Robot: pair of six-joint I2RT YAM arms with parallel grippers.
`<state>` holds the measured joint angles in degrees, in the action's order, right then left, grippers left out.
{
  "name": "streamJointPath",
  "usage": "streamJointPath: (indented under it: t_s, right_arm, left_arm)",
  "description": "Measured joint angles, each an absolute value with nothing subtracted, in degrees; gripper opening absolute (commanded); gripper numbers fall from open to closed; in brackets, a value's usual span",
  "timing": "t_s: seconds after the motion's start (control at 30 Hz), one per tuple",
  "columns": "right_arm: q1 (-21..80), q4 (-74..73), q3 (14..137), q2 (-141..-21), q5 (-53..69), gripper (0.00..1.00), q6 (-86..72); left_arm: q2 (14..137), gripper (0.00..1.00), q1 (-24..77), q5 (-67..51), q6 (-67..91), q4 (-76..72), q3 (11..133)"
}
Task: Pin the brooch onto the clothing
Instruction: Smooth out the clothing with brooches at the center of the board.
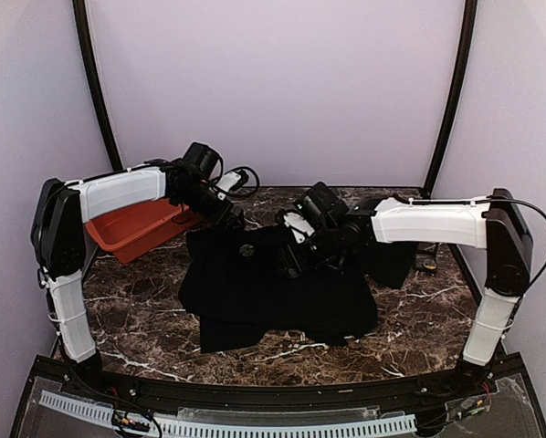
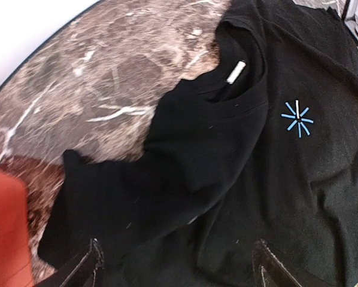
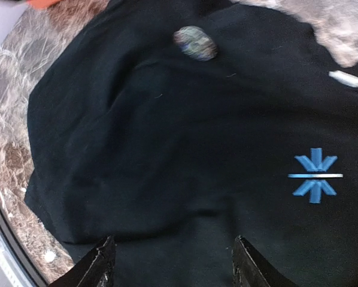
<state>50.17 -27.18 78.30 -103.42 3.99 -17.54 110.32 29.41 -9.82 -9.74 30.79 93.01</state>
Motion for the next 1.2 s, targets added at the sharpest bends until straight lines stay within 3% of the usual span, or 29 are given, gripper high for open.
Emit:
streamJointPath:
  t_s: [0.53, 1.2]
  right_arm:
    - [54.24, -32.14, 92.55, -122.85, 2.74, 0.64, -23.14]
    - [53.39, -39.13, 80.9, -115.04, 0.86, 0.65, -22.55]
  left_arm:
    - [126.23, 0.82, 29.76, -3.79, -11.6, 31.11, 99.57]
    - [129.78, 0.87, 24.6, -1.13, -9.28, 31.64, 104.25]
